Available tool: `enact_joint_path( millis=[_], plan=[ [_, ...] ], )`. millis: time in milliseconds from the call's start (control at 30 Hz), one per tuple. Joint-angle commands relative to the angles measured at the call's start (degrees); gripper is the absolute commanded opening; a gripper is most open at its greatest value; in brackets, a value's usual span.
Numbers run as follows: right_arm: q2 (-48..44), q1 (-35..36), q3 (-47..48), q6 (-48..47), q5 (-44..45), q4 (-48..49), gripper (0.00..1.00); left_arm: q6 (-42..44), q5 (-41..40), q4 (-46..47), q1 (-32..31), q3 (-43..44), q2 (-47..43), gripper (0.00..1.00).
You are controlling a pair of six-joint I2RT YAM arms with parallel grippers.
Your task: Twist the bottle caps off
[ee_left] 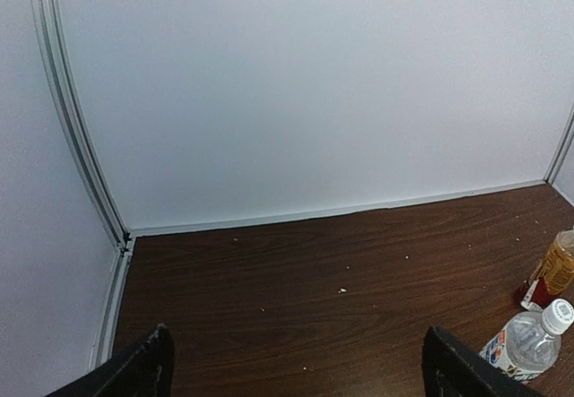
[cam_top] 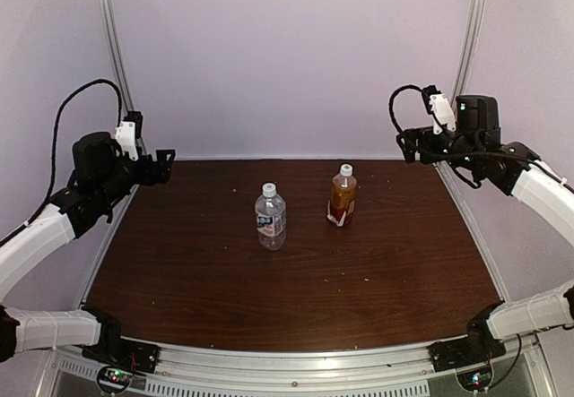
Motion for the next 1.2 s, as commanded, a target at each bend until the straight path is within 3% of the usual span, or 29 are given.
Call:
enact_joint_path(
  millis=[0, 300, 567, 733, 1167],
  plan=[
    [1.97, 2.30, 4.40, -1.98, -0.26, -3.24, 1.00, -0.59, 0.35, -0.19, -0.50, 1.47, 0.70, 0.98],
    [7.09, 7.56, 8.43, -3.02, -1.88, -4.52, 1.00, 1.60, 6.50, -2.39, -3.35, 3.91, 3.94, 0.98],
    [10.20, 10.15, 7.89, -2.40, -3.11, -2.99, 1.00, 1.96, 5.64, -1.71, -14.24, 7.51, 12.83, 0.98],
    [11.69, 11.56, 7.54, -2.04, -3.23, -2.82, 1.00, 2.05, 7.58, -3.71, -19.69, 14.89, 21.81, 0.97],
    [13.11, 13.42, 4.17, -1.23, -3.42, -1.60, 1.00, 0.14, 15.79, -14.45, -23.89, 31.23, 38.20, 0.78]
  ],
)
